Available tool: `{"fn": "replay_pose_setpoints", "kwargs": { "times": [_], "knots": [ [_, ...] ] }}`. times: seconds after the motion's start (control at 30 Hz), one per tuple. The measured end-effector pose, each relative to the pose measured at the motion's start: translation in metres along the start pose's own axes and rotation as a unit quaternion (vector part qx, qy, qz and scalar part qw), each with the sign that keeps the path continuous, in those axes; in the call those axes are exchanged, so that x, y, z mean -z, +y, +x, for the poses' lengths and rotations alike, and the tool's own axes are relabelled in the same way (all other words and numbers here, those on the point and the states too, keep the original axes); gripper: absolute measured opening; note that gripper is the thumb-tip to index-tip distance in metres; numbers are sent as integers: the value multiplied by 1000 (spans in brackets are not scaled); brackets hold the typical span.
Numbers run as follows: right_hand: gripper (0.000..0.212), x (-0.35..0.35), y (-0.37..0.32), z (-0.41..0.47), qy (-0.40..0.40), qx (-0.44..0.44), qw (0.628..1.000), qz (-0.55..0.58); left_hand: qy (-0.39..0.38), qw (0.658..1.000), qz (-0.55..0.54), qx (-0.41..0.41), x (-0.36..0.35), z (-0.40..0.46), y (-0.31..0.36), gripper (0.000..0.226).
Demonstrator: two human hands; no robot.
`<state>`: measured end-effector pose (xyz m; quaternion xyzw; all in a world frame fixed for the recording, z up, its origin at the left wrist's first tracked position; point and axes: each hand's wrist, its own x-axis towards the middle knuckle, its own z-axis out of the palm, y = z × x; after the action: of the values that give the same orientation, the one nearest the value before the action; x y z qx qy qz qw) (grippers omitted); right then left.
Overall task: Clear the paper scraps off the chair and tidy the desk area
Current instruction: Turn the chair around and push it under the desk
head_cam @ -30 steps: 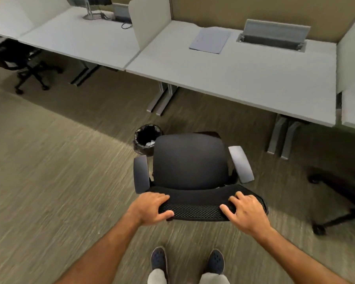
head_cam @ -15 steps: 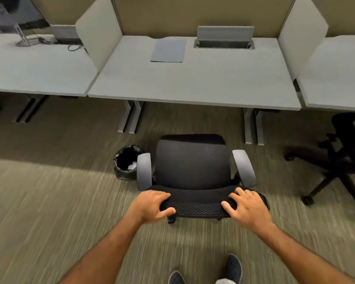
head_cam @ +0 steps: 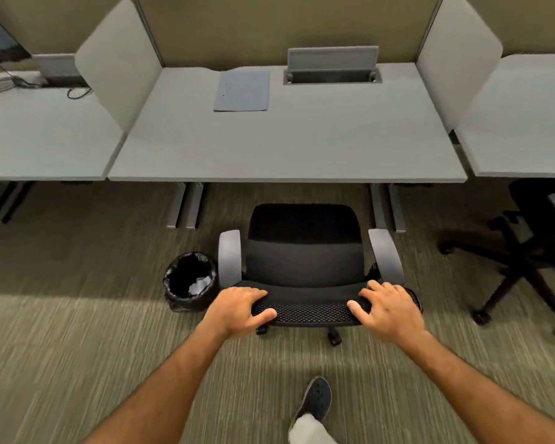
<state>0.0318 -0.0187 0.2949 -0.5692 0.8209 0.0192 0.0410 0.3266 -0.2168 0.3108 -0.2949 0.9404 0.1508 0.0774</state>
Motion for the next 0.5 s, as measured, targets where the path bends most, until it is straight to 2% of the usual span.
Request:
{"fn": "replay_pose_setpoints", "kwargs": {
  "times": [0.1, 0.2, 0.5],
  "knots": [
    [59, 4, 9, 34, 5, -2, 1000, 13, -9, 1000, 1, 13, 11, 33, -10, 81],
    [58, 3, 19, 67, 7, -5, 1000, 9, -11, 1000, -4, 21, 19, 63, -18, 91],
    [57, 12, 35, 162, 30, -21, 999, 23, 4, 1000, -10, 27, 54, 153, -59, 76]
  ]
}}
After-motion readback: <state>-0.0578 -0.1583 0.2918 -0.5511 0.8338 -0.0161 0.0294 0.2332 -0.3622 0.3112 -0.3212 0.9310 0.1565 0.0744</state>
